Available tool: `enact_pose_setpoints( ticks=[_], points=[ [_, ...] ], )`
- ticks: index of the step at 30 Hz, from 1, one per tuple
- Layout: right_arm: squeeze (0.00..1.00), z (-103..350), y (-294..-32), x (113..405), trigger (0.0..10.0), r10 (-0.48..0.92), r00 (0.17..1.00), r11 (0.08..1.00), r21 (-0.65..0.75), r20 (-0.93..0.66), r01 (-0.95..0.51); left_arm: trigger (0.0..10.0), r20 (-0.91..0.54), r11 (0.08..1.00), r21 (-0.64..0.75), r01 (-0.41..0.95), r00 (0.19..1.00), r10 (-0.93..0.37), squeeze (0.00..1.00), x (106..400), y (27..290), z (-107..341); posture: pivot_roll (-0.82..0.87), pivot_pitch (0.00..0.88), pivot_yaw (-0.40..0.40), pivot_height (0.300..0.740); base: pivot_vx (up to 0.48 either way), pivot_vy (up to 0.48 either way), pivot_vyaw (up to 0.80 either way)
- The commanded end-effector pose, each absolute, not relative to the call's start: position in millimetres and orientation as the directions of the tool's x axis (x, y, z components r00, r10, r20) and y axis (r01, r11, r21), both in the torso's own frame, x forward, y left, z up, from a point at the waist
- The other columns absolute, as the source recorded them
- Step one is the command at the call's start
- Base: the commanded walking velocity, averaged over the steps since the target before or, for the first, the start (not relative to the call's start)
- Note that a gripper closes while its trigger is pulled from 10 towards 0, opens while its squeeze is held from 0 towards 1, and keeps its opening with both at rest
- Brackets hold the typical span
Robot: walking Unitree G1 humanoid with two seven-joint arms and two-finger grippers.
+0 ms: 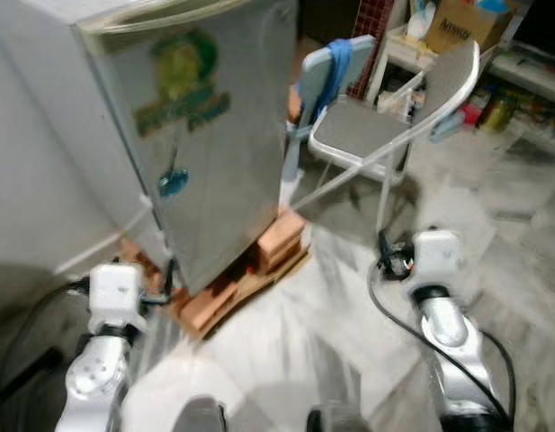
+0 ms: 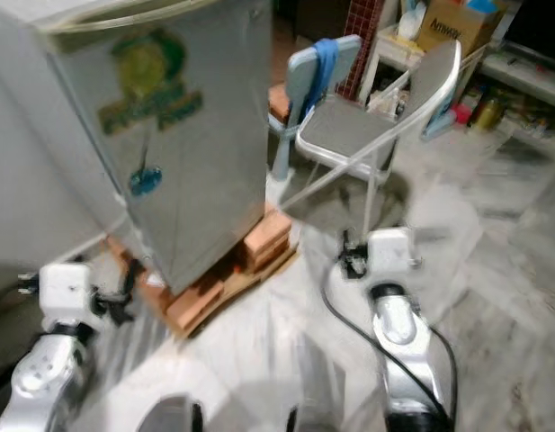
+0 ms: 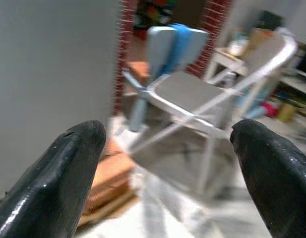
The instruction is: Restocking fridge
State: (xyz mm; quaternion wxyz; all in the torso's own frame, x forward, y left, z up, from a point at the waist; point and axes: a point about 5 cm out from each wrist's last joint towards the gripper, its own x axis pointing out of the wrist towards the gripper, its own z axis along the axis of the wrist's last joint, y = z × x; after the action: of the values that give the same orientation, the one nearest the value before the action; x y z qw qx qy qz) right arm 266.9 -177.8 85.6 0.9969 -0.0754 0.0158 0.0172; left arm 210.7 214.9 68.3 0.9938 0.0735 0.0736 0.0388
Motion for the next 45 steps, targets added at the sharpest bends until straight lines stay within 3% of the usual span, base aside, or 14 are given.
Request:
enact_pose_setpoints(
  ticks=[1, 9, 22, 45],
  points=[
    [0.00, 90, -184, 269, 10.0, 0.012, 1.000, 0.987, -0.161, -0.020, -0.015, 10.0, -0.156, 0.990, 0.136, -0.045, 0.986, 0.066, 0.00, 209, 207, 65, 0.14, 0.093, -0.014, 0.740, 0.000, 0.480, 0.00],
    [0.00, 88, -187, 269, 10.0, 0.005, 1.000, 0.986, -0.166, -0.023, -0.009, 10.0, -0.162, 0.991, 0.128, -0.031, 0.985, 0.052, 0.00, 211, 202, 63, 0.13, 0.087, -0.016, 0.740, 0.000, 0.478, 0.00],
    [0.00, 87, -184, 268, 10.0, -0.001, 0.999, 0.987, -0.161, -0.036, -0.005, 10.0, -0.152, 0.990, 0.141, -0.018, 0.988, 0.040, 0.00, 212, 200, 64, 0.13, 0.091, -0.018, 0.740, 0.000, 0.479, -0.76],
    [0.00, 84, -182, 266, 10.0, 0.009, 0.999, 0.986, -0.166, -0.047, -0.017, 10.0, -0.123, 0.987, 0.163, 0.014, 0.992, 0.006, 0.00, 215, 195, 67, 0.13, 0.095, -0.019, 0.740, 0.000, 0.000, -0.80]
  ],
)
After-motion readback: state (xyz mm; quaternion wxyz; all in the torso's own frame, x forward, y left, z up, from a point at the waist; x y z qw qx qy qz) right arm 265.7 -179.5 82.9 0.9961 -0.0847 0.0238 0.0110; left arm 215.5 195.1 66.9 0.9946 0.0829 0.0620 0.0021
